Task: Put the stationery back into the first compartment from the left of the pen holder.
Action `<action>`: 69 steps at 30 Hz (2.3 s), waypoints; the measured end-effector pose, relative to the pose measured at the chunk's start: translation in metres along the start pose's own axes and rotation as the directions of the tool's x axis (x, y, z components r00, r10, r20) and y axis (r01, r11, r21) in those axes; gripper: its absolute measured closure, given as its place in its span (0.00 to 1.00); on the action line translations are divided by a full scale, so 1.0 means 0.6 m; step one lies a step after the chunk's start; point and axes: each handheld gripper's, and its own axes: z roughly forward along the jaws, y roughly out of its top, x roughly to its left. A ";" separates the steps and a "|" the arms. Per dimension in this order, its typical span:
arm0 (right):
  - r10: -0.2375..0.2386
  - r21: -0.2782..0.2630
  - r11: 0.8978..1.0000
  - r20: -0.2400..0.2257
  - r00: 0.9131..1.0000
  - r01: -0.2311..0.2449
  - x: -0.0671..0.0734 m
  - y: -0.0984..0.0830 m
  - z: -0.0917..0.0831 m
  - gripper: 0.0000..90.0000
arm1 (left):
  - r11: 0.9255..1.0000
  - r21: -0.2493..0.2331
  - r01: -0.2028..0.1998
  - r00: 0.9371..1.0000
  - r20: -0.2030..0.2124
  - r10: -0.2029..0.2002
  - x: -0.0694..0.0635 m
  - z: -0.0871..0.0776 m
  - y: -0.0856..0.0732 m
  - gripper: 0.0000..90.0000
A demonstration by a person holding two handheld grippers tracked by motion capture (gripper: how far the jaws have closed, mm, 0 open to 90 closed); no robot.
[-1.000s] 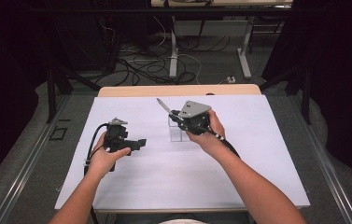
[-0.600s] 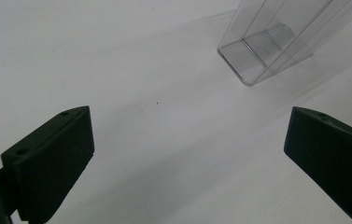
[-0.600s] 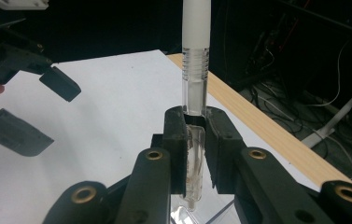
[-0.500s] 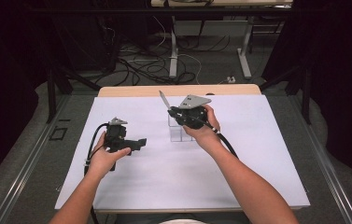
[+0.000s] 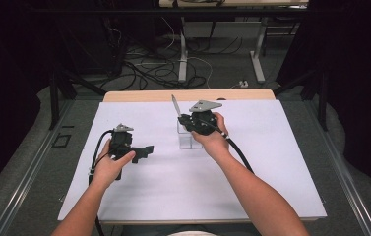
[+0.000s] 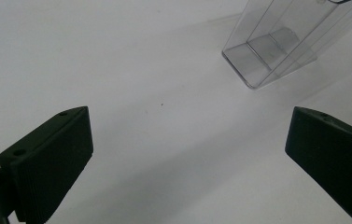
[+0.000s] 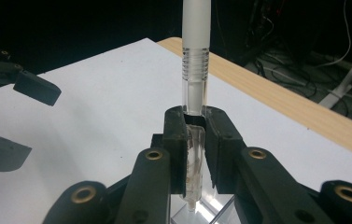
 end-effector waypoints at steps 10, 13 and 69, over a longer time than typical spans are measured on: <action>0.079 0.050 0.996 0.004 0.997 -0.080 -0.006 -0.013 0.008 0.88 | 1.000 0.010 -0.013 1.000 -0.001 0.013 -0.001 0.002 -0.001 0.01; 0.090 0.058 0.994 0.000 0.996 -0.090 -0.008 -0.016 0.010 0.88 | 1.000 0.011 -0.014 1.000 -0.001 0.014 -0.001 0.002 -0.002 0.01; 0.263 0.028 0.958 0.314 0.912 -0.286 -0.101 -0.137 -0.206 0.00 | 0.998 -0.060 0.009 0.999 -0.033 -0.011 0.011 -0.014 0.000 0.01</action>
